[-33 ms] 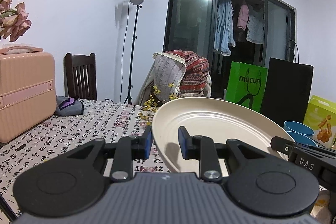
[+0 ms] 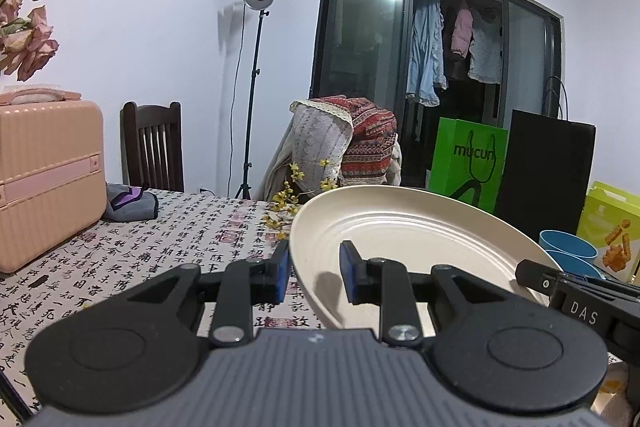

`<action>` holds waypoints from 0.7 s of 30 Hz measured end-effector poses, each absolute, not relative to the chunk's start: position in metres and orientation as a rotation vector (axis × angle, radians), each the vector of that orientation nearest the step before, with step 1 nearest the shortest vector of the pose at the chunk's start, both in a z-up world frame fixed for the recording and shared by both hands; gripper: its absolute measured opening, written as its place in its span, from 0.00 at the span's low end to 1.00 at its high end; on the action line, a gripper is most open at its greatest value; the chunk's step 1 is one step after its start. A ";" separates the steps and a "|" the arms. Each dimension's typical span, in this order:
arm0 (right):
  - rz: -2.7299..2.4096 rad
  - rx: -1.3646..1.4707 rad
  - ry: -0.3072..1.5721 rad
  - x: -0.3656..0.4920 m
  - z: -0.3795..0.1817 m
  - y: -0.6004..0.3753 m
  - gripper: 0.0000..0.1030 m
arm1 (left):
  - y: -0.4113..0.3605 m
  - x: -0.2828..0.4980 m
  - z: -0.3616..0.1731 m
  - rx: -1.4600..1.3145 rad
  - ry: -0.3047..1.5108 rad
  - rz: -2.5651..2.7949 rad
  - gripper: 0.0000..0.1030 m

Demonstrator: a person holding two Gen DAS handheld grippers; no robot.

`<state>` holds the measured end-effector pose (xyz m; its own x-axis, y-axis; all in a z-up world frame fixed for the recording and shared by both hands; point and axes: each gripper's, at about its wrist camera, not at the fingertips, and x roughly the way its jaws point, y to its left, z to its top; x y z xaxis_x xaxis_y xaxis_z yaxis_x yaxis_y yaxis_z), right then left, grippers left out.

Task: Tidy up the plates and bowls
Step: 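Carry the held cream plate with both grippers toward the blue bowls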

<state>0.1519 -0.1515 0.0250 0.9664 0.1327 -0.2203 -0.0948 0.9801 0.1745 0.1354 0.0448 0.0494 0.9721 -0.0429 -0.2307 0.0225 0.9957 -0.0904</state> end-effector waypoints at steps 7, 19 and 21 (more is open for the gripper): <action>0.105 0.168 0.224 0.144 0.026 -0.165 0.14 | 0.032 0.130 0.051 -0.082 0.230 -0.045 0.25; 0.084 0.178 0.209 0.128 0.026 -0.188 0.14 | 0.015 0.119 0.051 -0.077 0.223 -0.073 0.25; 0.081 0.179 0.206 0.125 0.025 -0.190 0.14 | 0.012 0.117 0.051 -0.077 0.220 -0.077 0.25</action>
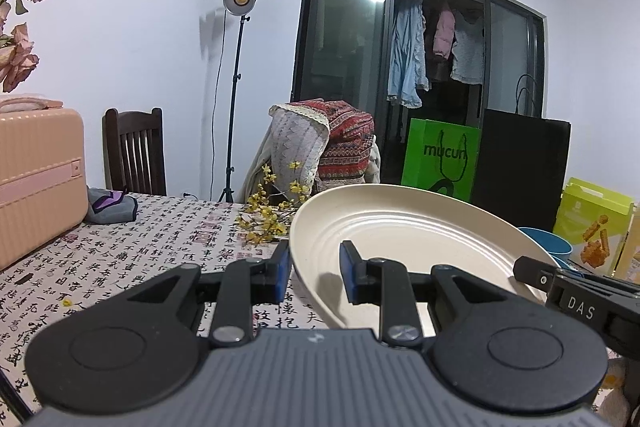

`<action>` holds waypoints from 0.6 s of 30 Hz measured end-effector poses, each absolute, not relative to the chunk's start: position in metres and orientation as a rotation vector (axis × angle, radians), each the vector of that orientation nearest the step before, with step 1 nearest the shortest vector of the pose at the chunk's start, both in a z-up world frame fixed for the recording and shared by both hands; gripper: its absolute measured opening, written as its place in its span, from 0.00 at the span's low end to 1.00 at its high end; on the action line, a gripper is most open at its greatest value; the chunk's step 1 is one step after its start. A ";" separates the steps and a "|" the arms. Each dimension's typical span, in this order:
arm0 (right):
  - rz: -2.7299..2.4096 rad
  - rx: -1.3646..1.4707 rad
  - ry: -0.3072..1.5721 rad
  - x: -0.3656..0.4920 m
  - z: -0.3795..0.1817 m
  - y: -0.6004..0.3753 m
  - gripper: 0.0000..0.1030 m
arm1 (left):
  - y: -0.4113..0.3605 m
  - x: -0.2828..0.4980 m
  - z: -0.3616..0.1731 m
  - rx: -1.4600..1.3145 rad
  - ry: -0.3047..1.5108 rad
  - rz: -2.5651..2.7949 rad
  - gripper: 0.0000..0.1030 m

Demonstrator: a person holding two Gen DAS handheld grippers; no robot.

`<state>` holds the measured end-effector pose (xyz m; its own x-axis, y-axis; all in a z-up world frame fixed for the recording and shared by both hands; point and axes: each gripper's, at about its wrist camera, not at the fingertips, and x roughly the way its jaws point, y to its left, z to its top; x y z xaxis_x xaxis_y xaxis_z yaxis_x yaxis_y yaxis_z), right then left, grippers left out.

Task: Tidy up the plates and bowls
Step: 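Carry the held cream plate with both grippers toward the blue bowls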

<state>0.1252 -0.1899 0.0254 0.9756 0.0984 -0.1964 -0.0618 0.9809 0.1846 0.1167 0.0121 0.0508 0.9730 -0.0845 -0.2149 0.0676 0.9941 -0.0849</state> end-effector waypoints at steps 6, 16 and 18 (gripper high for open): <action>0.073 0.182 0.199 0.116 0.025 -0.198 0.14 | 0.004 0.110 0.052 -0.075 0.218 -0.088 0.25; 0.058 0.185 0.188 0.099 0.024 -0.211 0.14 | -0.009 0.098 0.050 -0.065 0.214 -0.107 0.25; 0.055 0.188 0.186 0.097 0.024 -0.214 0.14 | -0.012 0.095 0.050 -0.063 0.212 -0.112 0.25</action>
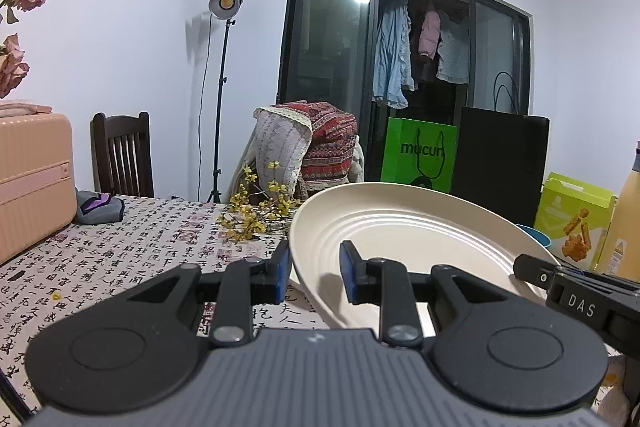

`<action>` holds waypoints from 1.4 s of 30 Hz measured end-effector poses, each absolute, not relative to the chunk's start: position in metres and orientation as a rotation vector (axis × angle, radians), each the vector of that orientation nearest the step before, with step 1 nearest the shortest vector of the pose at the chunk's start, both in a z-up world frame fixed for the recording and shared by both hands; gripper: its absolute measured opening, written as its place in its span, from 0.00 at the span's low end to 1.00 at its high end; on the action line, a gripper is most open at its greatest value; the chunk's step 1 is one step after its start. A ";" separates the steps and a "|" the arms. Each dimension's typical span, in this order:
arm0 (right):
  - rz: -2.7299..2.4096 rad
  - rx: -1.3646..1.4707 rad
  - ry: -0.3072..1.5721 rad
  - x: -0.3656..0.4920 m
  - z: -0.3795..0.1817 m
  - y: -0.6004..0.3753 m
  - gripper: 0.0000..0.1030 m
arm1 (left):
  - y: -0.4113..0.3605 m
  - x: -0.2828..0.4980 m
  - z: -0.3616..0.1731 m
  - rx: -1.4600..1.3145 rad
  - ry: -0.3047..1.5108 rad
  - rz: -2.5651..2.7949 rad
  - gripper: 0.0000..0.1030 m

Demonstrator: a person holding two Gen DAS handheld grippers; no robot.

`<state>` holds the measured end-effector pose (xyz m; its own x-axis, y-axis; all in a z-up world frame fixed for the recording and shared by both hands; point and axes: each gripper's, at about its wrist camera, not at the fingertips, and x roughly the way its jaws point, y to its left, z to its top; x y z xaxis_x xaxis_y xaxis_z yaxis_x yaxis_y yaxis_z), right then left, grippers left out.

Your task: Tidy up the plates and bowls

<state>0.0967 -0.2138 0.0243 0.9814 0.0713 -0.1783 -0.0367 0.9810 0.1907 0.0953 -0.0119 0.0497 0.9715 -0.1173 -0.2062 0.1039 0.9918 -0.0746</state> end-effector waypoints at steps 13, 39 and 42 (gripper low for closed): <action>0.033 0.197 0.173 0.077 0.020 -0.232 0.14 | -0.028 0.082 0.046 -0.046 0.205 -0.142 0.25; -0.005 0.203 0.174 0.047 0.002 -0.258 0.14 | -0.056 0.063 0.029 -0.027 0.228 -0.178 0.25; -0.008 0.205 0.177 0.046 0.000 -0.261 0.14 | -0.058 0.062 0.026 -0.025 0.234 -0.181 0.25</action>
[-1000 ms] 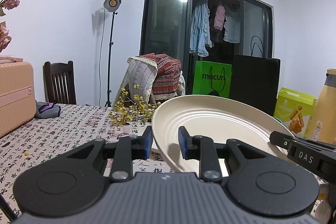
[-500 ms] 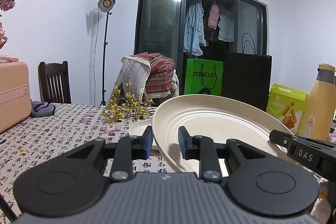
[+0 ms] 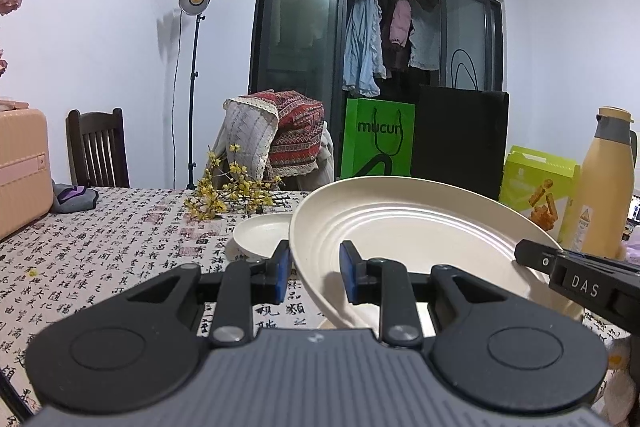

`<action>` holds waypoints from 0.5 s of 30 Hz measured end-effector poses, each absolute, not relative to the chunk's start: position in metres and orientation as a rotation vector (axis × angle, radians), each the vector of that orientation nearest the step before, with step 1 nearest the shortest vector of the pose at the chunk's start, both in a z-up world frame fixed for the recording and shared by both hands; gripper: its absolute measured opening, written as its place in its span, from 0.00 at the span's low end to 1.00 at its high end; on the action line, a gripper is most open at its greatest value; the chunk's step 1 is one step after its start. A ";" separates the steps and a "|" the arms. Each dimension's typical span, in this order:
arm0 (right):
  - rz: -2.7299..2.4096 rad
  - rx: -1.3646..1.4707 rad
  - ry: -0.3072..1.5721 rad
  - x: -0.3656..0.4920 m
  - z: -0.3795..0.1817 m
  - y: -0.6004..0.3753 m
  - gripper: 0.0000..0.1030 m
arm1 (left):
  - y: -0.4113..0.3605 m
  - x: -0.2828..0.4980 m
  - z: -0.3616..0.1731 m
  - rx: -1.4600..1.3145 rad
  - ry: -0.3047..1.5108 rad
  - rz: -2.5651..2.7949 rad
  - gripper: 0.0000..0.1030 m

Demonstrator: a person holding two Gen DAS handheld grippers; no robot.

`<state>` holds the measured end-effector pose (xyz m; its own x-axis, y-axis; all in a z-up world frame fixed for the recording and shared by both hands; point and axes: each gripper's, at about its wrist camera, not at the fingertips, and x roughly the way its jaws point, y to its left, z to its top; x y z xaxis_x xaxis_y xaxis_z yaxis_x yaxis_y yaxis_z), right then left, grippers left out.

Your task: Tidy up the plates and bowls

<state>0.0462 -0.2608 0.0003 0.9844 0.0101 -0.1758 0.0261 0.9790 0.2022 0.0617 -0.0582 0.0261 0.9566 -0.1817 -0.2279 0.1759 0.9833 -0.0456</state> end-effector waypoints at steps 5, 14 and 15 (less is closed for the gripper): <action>-0.014 0.211 0.189 0.046 -0.006 -0.266 0.14 | -0.061 0.062 0.021 -0.019 0.247 -0.187 0.25; -0.023 0.215 0.205 0.046 -0.015 -0.271 0.14 | -0.065 0.064 0.011 -0.012 0.270 -0.195 0.25; -0.025 0.216 0.206 0.046 -0.016 -0.271 0.14 | -0.066 0.064 0.010 -0.010 0.273 -0.195 0.25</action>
<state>0.0455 -0.2711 -0.0155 0.9786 -0.0021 -0.2057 0.0463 0.9765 0.2104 0.0638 -0.0659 0.0100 0.9443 -0.1929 -0.2665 0.1902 0.9811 -0.0361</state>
